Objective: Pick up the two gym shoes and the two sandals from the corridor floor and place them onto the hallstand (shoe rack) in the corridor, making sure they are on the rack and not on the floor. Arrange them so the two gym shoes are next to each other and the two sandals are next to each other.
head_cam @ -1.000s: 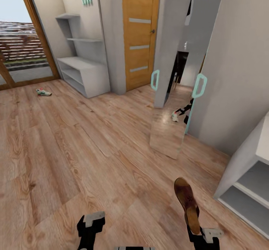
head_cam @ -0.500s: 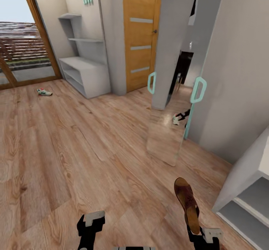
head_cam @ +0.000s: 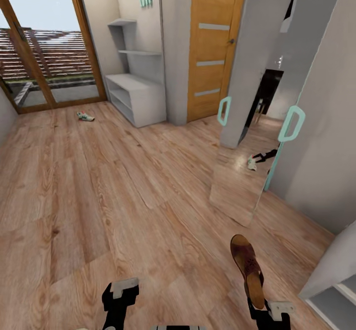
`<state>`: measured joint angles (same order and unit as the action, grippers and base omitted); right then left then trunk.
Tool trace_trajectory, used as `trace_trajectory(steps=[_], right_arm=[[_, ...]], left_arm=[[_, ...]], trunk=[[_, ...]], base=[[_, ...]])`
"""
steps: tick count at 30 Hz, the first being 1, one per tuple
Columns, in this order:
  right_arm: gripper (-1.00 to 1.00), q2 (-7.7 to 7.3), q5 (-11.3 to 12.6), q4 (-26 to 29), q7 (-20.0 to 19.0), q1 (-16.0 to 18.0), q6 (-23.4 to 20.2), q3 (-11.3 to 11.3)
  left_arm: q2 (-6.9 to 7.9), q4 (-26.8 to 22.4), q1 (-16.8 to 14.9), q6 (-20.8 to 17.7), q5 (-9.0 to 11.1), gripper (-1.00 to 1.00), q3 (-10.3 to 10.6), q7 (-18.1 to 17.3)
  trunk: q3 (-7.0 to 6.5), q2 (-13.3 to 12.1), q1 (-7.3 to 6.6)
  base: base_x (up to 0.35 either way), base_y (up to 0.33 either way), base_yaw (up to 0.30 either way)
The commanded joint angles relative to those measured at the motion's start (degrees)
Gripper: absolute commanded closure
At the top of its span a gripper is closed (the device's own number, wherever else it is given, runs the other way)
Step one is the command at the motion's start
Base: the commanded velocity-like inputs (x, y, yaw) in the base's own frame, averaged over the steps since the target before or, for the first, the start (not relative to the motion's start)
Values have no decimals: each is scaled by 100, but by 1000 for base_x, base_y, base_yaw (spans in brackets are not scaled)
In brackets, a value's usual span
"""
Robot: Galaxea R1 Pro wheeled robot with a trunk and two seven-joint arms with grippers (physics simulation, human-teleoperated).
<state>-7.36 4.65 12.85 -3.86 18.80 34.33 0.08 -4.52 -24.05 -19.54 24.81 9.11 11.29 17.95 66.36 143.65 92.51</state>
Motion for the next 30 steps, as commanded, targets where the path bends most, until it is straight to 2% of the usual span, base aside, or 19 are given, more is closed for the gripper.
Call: trace_trajectory(steps=[1,11,24,30], right_arm=[[100,-2,71,-2,-54,1,12,1],[100,0,71,-2,-54,1,12,1],[100,4,71,-2,-54,1,12,1],[100,0,71,-2,-54,1,12,1]], left_arm=[[4,6,-6,24,55,-100,49,33],[-3,23,-6,16,55,-100,54,33],[-5,12,-6,17,55,-100,50,42],[6,0,-6,24,62,-100,36,48]], trunk=[[4,2,-1],[4,2,-1],[4,2,-1],[4,2,-1]], base=[[0,-1,278],[32,-24,278],[166,-228,278],[168,-242,86]])
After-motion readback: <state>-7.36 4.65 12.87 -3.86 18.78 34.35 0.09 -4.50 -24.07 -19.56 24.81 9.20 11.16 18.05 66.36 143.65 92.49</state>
